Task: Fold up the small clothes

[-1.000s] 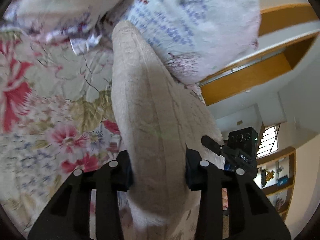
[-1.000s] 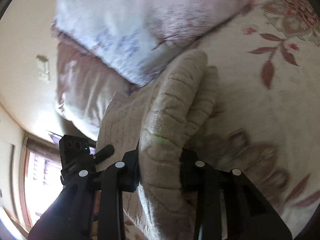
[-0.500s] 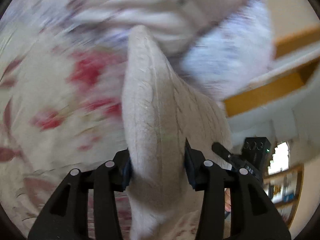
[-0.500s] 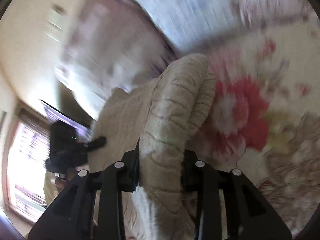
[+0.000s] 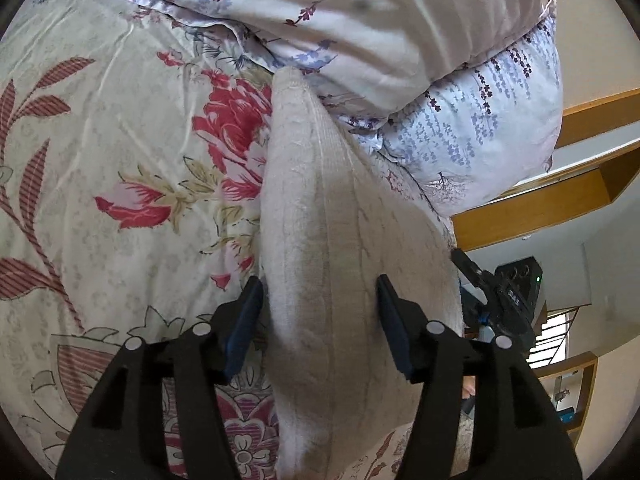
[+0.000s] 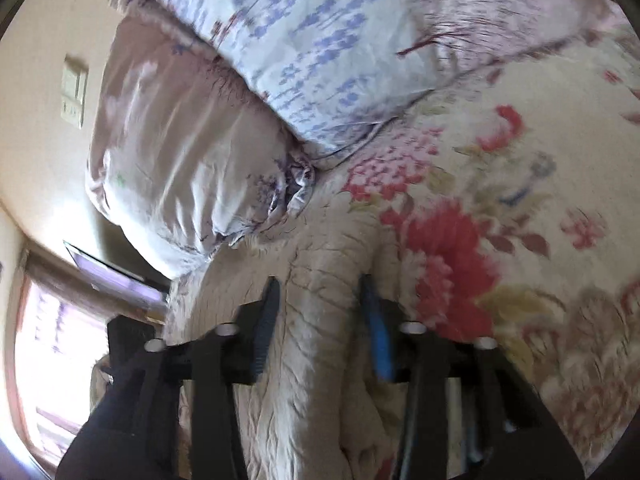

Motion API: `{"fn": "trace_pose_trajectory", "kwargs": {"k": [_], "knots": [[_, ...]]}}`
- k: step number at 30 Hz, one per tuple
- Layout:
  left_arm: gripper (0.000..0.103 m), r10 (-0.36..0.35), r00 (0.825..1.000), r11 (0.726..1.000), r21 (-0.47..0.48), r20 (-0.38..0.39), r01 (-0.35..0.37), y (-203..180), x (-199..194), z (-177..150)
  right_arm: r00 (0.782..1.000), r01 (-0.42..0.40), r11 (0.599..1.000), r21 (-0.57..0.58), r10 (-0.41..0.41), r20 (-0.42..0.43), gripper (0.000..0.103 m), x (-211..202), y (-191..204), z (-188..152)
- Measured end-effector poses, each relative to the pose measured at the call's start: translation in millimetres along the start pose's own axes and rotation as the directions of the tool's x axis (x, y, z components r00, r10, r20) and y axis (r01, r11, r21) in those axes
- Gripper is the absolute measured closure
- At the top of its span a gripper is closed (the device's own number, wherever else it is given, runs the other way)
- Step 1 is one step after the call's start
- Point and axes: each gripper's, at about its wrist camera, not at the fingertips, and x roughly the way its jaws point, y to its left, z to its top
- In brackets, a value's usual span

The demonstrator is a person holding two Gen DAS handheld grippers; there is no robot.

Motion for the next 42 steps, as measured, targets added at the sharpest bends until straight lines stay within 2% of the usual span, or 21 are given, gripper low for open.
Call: {"fn": "trace_pose_trajectory", "kwargs": {"k": [1,3,5,6,9,12,16,20,22,25,27,28,29,30,32,36,37,38,39,41,42], "knots": [[0.045,0.004,1.0,1.0,0.003,0.0,-0.004,0,-1,0,1.0,0.021,0.999,-0.036,-0.02,0.011,0.092,2,6,0],[0.044,0.009,1.0,1.0,0.016,-0.002,-0.009,-2,-1,0,0.993,0.084,0.989,-0.123,-0.073,0.088,0.094,-5,21,2],[0.044,0.004,1.0,1.0,0.024,-0.007,-0.004,-5,0,0,0.981,0.156,0.975,-0.157,-0.135,0.136,0.094,-6,28,6],[0.044,-0.003,1.0,1.0,0.023,-0.009,0.003,-5,0,1,0.978,0.18,0.971,-0.16,-0.159,0.135,0.094,-4,28,7],[0.044,0.002,1.0,0.999,0.033,-0.006,-0.002,-7,0,1,0.961,0.277,0.951,-0.138,-0.272,0.05,0.094,23,16,9],[0.044,0.003,1.0,0.999,0.033,-0.005,-0.003,-7,-1,0,0.961,0.276,0.956,-0.101,-0.275,0.017,0.091,25,10,11],[0.044,0.0,1.0,0.999,0.05,0.003,0.0,-9,-11,-7,0.966,0.26,0.96,-0.102,-0.257,0.037,0.071,-1,20,3],[0.044,-0.004,1.0,0.997,0.082,0.015,0.002,-12,-24,-20,0.988,0.153,0.969,-0.192,-0.142,0.068,0.058,-35,46,-27],[0.044,-0.004,1.0,0.995,0.103,0.016,0.002,-14,-29,-29,0.994,0.109,0.962,-0.25,-0.099,0.05,0.056,-44,60,-47],[0.044,0.018,1.0,0.99,0.14,0.013,-0.019,-16,-31,-41,0.996,0.085,0.946,-0.314,-0.085,0.014,0.055,-46,74,-67],[0.044,0.036,0.999,0.986,0.165,0.008,-0.037,-18,-28,-48,0.996,0.082,0.939,-0.333,-0.088,-0.004,0.046,-44,77,-74],[0.044,0.042,0.999,0.984,0.172,0.001,-0.042,-17,-26,-50,0.994,0.103,0.939,-0.328,-0.112,-0.008,0.037,-39,74,-79],[0.044,0.045,0.999,0.984,0.171,-0.007,-0.044,-16,-22,-52,0.99,0.129,0.94,-0.315,-0.139,-0.01,0.035,-35,70,-82],[0.044,0.047,0.999,0.986,0.159,-0.018,-0.044,-13,-17,-53,0.987,0.15,0.941,-0.303,-0.162,-0.015,0.035,-29,65,-84],[0.044,0.038,0.999,0.988,0.149,-0.003,-0.037,-10,-14,-53,0.985,0.173,0.935,-0.309,-0.17,0.036,0.034,-25,62,-90],[0.044,0.088,0.995,0.976,0.197,0.053,-0.097,-19,-18,-59,0.97,0.242,0.908,-0.342,-0.224,0.092,0.035,-36,77,-97],[0.044,0.096,0.992,0.969,0.221,0.081,-0.112,-24,-21,-63,0.965,0.258,0.901,-0.35,-0.224,0.134,0.033,-45,82,-101],[0.042,0.103,0.988,0.961,0.245,0.112,-0.128,-28,-25,-68,0.96,0.27,0.895,-0.356,-0.222,0.169,0.023,-54,83,-103],[0.039,0.116,0.981,0.95,0.27,0.157,-0.155,-33,-32,-75,0.954,0.282,0.889,-0.36,-0.221,0.2,0.019,-60,84,-105],[0.028,0.137,0.963,0.932,0.3,0.233,-0.205,-39,-42,-87,0.928,0.331,0.875,-0.354,-0.233,0.291,0.001,-80,86,-114],[0.026,0.153,0.948,0.92,0.312,0.279,-0.24,-43,-49,-96,0.912,0.358,0.868,-0.343,-0.246,0.329,0.001,-86,86,-116]]}}
